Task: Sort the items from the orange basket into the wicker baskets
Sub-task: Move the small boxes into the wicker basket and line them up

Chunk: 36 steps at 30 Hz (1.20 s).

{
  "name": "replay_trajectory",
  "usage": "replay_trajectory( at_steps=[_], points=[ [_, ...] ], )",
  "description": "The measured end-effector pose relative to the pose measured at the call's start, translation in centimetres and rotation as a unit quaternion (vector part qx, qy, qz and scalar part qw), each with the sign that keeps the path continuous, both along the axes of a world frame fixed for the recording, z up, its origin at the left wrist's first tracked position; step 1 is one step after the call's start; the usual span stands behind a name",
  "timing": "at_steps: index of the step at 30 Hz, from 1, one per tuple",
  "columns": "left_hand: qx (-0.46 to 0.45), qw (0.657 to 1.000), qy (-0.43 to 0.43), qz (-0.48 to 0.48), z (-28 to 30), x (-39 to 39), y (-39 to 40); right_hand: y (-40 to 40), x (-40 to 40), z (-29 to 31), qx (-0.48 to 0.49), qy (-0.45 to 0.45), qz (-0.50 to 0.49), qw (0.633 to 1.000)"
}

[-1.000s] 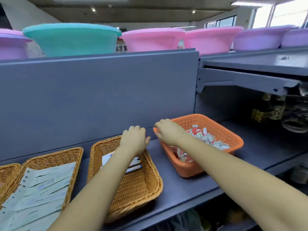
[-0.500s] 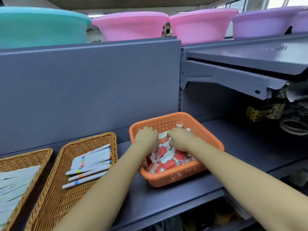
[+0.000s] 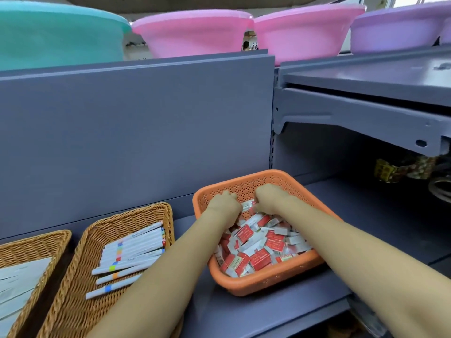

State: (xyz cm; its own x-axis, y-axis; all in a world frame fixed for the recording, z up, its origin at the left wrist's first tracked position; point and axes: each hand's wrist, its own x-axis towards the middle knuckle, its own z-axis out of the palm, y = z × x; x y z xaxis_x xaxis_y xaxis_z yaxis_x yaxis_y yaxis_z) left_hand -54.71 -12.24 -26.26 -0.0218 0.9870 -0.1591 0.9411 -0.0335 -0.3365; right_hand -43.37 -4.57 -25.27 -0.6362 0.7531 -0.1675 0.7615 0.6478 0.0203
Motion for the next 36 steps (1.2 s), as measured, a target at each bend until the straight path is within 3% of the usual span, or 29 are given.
replay_trajectory(
  at_steps=[11, 16, 19, 21, 23, 28, 36],
  points=[
    [0.040, 0.998, -0.037, -0.023, -0.3, -0.3, 0.2, 1.1, -1.3, -0.6, 0.048, -0.105, 0.066, 0.991],
    [0.038, 0.995, -0.089, -0.030, 0.0, -0.3, 0.1, 1.1, 0.5, -0.6, 0.062, -0.068, 0.088, 0.992],
    [0.053, 0.979, -0.196, -0.009, 0.1, -0.5, -0.1, 0.8, 2.2, 0.3, 0.063, 0.031, 0.060, 0.996],
    [0.088, 0.950, -0.297, 0.020, 0.4, -0.4, -0.4, 0.3, 3.5, 1.4, 0.014, 0.143, 0.010, 0.990],
    [0.134, 0.906, -0.400, 0.049, 1.1, -0.2, -1.0, -0.5, 4.8, 2.5, -0.068, 0.266, -0.053, 0.960],
    [0.162, 0.744, -0.641, 0.098, 3.1, 0.1, -4.0, -3.6, 7.2, 3.9, -0.248, 0.449, -0.086, 0.854],
    [0.215, 0.599, -0.767, 0.086, 4.7, 0.9, -9.8, -9.3, 8.2, 5.1, -0.309, 0.586, -0.062, 0.746]
  ],
)
